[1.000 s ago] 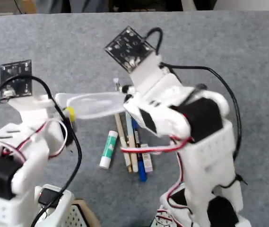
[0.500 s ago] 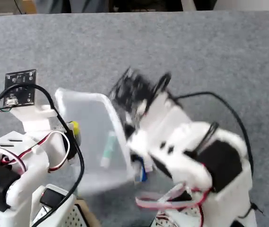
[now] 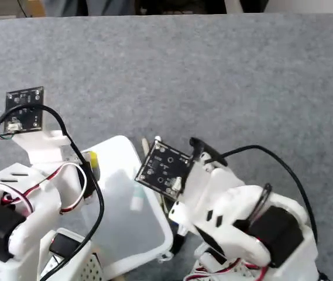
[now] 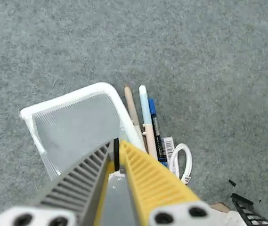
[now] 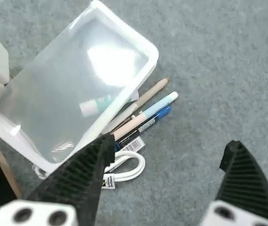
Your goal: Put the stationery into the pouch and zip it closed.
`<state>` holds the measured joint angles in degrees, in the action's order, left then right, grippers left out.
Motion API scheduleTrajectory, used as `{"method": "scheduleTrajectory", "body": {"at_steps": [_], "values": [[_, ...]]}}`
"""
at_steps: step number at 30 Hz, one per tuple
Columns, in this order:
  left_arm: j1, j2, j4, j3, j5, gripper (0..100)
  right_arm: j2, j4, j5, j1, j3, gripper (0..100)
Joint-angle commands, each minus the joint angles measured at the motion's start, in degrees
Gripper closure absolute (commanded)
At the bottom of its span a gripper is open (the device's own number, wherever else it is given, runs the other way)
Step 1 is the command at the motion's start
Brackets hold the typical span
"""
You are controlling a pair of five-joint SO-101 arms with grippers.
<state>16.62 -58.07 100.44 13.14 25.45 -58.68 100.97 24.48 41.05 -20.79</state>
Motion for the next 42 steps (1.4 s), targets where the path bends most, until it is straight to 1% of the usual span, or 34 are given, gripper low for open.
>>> {"method": "scheduleTrajectory", "body": {"at_steps": [1, 5, 7, 9, 11, 15, 16, 21, 23, 29, 35, 40, 42], "values": [[-0.9, -0.3, -1.0, 6.2, 0.2, 97, -0.1, -0.7, -0.6, 0.4, -5.3, 64.1], [-8.9, -0.2, -1.1, 13.1, 0.0, 97, -0.1, -4.1, -5.0, 0.4, -15.0, 64.1], [-12.4, -0.3, -2.0, 14.3, -1.8, 97, 0.0, -6.2, -5.3, 0.4, -18.2, 64.1], [-14.6, -0.3, -2.7, 14.6, -4.1, 97, 0.0, -8.4, -5.4, 0.4, -20.5, 64.2], [-15.8, -0.3, -3.1, 14.6, -4.9, 97, 0.3, -10.5, -5.6, 0.4, -22.4, 64.2], [-16.0, -0.3, -3.1, 14.6, -4.8, 97, 5.2, -15.7, -6.0, 0.4, -26.1, 64.2], [-16.0, -0.3, -3.1, 14.6, -4.8, 97, 7.3, -17.2, -7.2, 0.4, -26.6, 64.2], [-16.0, -0.3, -3.1, 14.6, -4.8, 97, 17.9, -24.8, -19.3, 0.4, -25.7, 64.2], [-16.1, -0.3, -3.1, 14.6, -4.8, 97, 21.7, -27.6, -21.5, 0.4, -24.6, 63.9], [-16.1, -0.3, -3.1, 14.6, -4.8, 97, 30.2, -31.9, -21.8, 0.4, -21.7, 63.7], [-16.1, -0.3, -3.1, 14.6, -4.8, 97, 34.0, -35.6, -21.5, 0.4, -21.8, 62.8], [-16.1, -0.3, -3.1, 14.6, -4.8, 97, 34.6, -36.3, -21.3, 0.4, -21.8, 49.0], [-16.1, -0.3, -3.1, 14.6, -4.8, 97, 34.6, -36.3, -20.0, 0.4, -21.9, 45.9]]}}
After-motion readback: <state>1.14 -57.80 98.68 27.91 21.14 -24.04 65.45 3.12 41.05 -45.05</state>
